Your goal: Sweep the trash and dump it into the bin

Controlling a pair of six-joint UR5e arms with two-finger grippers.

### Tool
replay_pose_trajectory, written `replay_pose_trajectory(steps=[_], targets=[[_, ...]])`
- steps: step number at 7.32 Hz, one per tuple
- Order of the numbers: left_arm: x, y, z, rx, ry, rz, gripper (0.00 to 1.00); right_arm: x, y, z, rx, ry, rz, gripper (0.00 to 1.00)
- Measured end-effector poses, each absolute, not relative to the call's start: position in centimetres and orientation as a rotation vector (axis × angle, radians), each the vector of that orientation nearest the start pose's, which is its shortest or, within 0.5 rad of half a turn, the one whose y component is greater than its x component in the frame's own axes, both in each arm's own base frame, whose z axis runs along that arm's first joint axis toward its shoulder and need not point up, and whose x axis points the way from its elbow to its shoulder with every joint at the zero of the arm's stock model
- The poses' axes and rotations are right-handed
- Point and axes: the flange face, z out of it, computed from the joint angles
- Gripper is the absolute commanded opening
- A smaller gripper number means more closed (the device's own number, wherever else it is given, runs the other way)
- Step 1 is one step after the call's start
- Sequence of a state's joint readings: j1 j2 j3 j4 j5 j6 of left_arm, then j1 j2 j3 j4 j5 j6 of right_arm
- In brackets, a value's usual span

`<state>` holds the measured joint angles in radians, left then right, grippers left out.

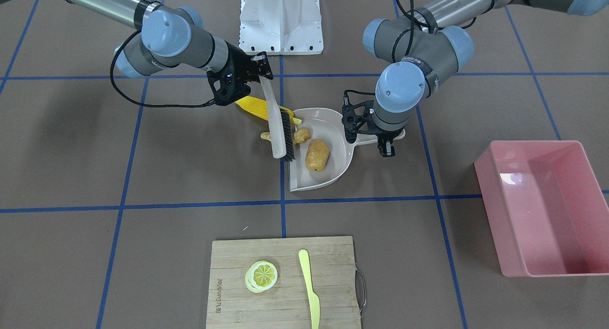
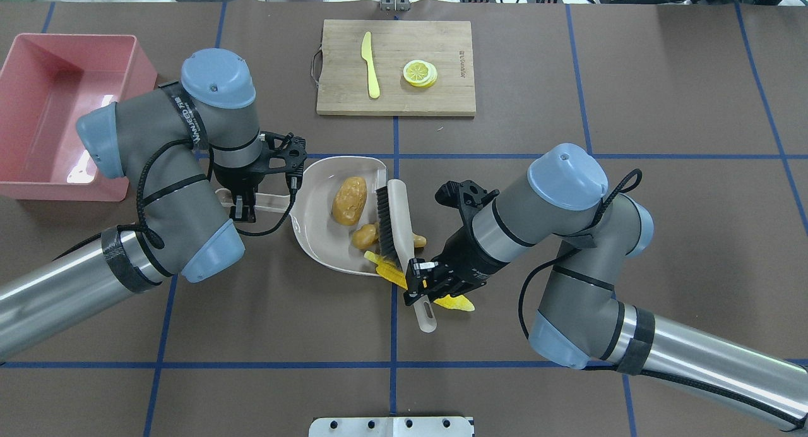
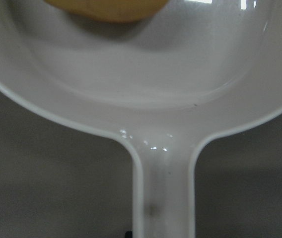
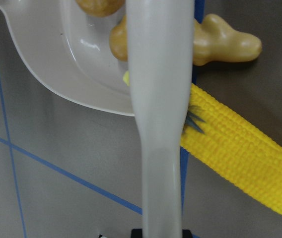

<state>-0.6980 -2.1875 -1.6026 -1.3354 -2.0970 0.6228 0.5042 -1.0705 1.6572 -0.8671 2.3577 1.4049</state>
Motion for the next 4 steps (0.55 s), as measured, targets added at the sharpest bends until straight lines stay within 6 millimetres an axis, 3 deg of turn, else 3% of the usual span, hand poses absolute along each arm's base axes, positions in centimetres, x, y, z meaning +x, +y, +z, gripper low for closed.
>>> replay_pose_trajectory(steps=[2, 4], targets=[[47.1, -50.4, 31.1, 0.373, 0.628, 1.545, 0.0, -50.8, -36.9, 22.5, -0.248, -1.348, -0.213, 0.0], [47.1, -50.4, 31.2, 0.373, 0.628, 1.545, 0.0, -45.8, -40.0, 23.6, -0.288, -1.352, -0.202, 0.0]])
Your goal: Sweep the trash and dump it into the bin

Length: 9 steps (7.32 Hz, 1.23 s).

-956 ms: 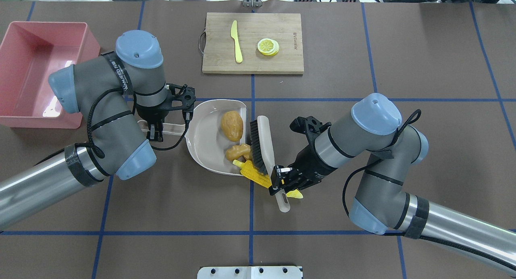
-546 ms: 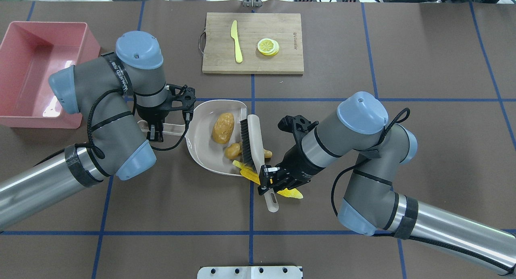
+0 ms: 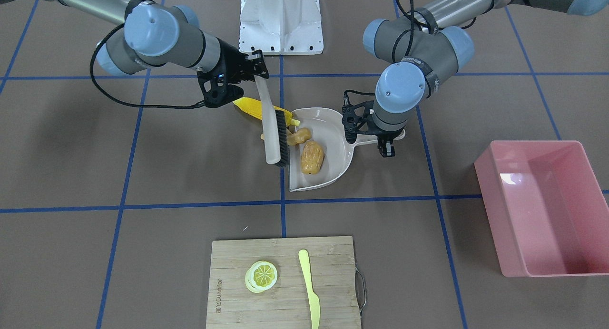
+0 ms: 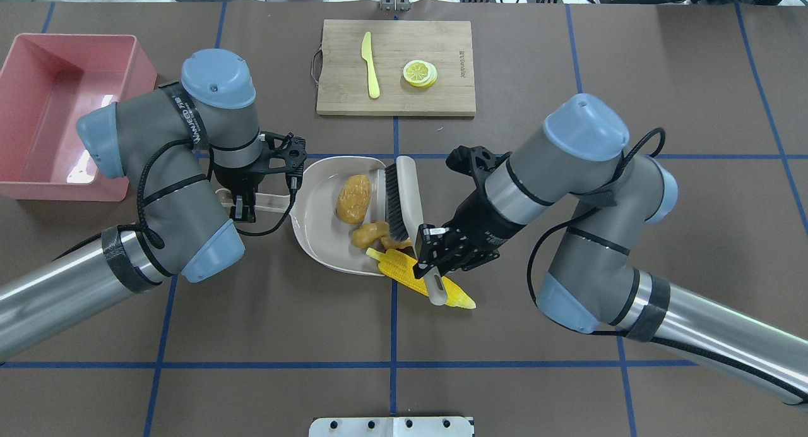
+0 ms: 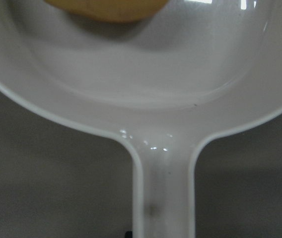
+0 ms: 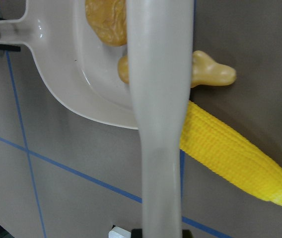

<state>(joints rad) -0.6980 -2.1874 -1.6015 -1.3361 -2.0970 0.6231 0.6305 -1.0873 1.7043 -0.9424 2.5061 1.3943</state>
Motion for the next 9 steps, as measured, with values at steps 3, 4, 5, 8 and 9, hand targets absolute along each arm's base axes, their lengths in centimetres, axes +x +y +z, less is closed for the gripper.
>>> replay_pose_trajectory(steps=[3, 4, 5, 8, 9], targets=[[47.1, -50.4, 31.2, 0.373, 0.628, 1.546, 0.0, -39.5, -38.7, 31.2, -0.323, -1.348, -0.181, 0.0], [47.1, -50.4, 31.2, 0.372, 0.628, 1.546, 0.0, -38.2, -37.4, 32.4, -0.35, -1.343, -0.162, 0.0], [47.1, -50.4, 31.3, 0.372, 0.628, 1.546, 0.0, -37.5, -36.3, 32.7, -0.385, -1.34, -0.149, 0.0], [47.1, -50.4, 31.3, 0.371, 0.628, 1.547, 0.0, -38.3, -33.2, 32.2, -0.529, -1.31, -0.098, 0.0], [47.1, -50.4, 31.3, 0.371, 0.627, 1.547, 0.0, -38.9, -32.0, 31.8, -0.573, -1.298, -0.085, 0.0]])
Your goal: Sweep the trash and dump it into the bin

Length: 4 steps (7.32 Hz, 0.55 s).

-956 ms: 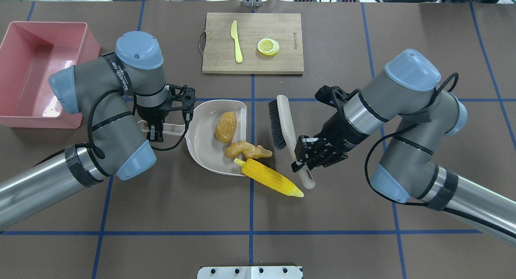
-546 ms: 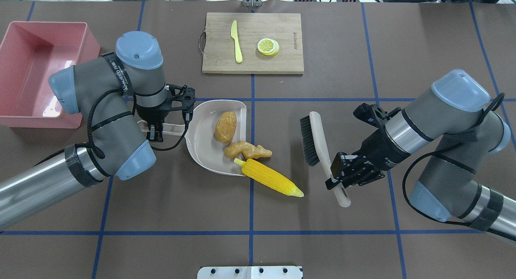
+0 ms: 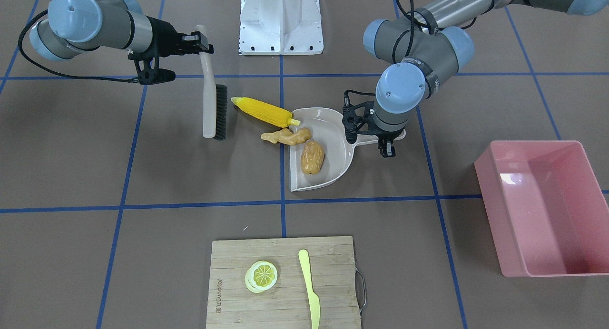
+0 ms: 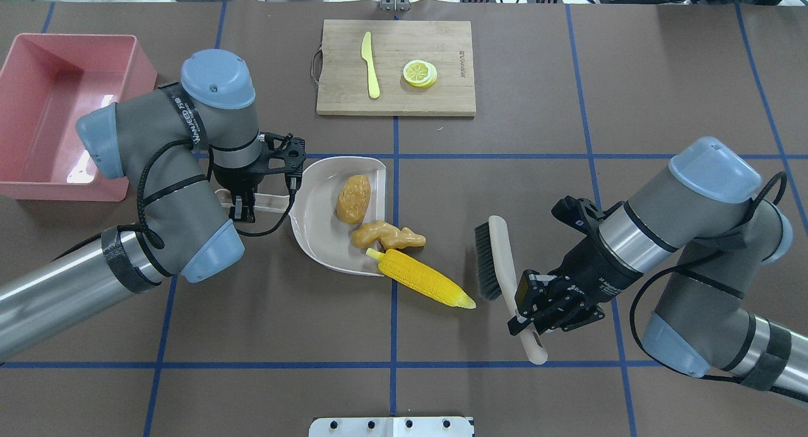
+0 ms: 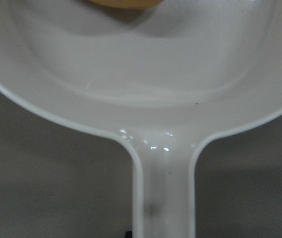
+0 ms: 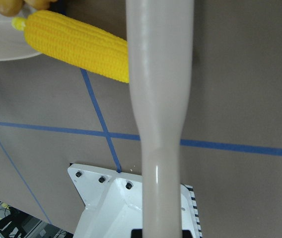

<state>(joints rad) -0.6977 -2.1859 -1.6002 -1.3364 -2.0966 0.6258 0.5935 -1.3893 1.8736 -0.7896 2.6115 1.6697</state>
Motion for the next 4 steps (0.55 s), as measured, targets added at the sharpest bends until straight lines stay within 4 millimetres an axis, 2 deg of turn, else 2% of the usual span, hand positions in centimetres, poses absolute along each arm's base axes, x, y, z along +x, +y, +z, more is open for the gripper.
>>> replay_pose_trajectory(steps=[4], targets=[[47.5, -50.1, 31.5, 0.365, 0.628, 1.552, 0.0, -39.8, -28.5, 29.9, -0.715, -1.249, -0.003, 0.0]])
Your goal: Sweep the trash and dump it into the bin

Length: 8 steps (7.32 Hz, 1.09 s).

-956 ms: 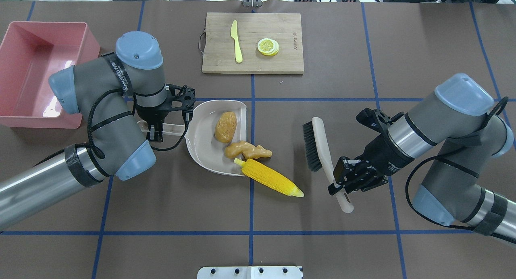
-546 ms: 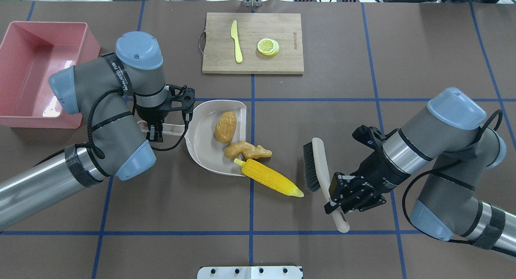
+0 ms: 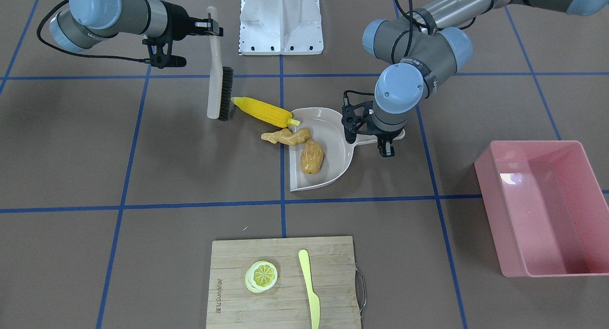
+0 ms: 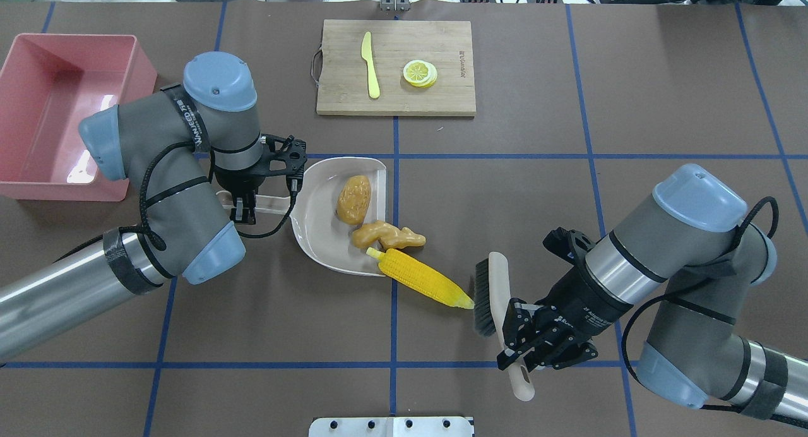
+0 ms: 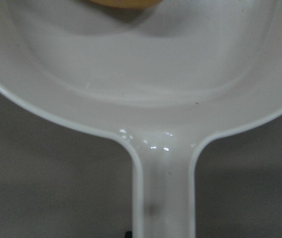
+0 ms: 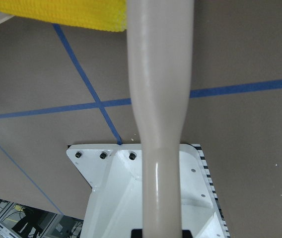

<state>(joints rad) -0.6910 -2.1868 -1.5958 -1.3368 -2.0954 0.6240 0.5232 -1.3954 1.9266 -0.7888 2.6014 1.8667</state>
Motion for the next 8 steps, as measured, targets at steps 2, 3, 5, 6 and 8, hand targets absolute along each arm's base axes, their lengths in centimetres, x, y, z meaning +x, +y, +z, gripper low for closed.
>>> replay_pose_trajectory(steps=[2, 3, 5, 6, 8], targets=[[47.9, -49.9, 31.5, 0.362, 0.629, 1.555, 0.0, -38.6, -26.7, 29.0, -0.756, -1.24, 0.003, 0.0], [48.1, -49.8, 31.4, 0.364, 0.631, 1.548, 0.0, -38.3, -25.8, 28.9, -0.776, -1.231, 0.003, 0.0], [48.4, -50.0, 31.5, 0.381, 0.637, 1.526, 0.0, -39.2, -23.7, 28.7, -0.838, -1.195, 0.0, 0.0], [48.5, -50.1, 31.6, 0.384, 0.638, 1.522, 0.0, -39.7, -22.7, 28.6, -0.858, -1.18, -0.01, 0.0], [48.5, -50.0, 31.7, 0.385, 0.638, 1.521, 0.0, -40.6, -22.0, 28.6, -0.876, -1.164, -0.021, 0.0]])
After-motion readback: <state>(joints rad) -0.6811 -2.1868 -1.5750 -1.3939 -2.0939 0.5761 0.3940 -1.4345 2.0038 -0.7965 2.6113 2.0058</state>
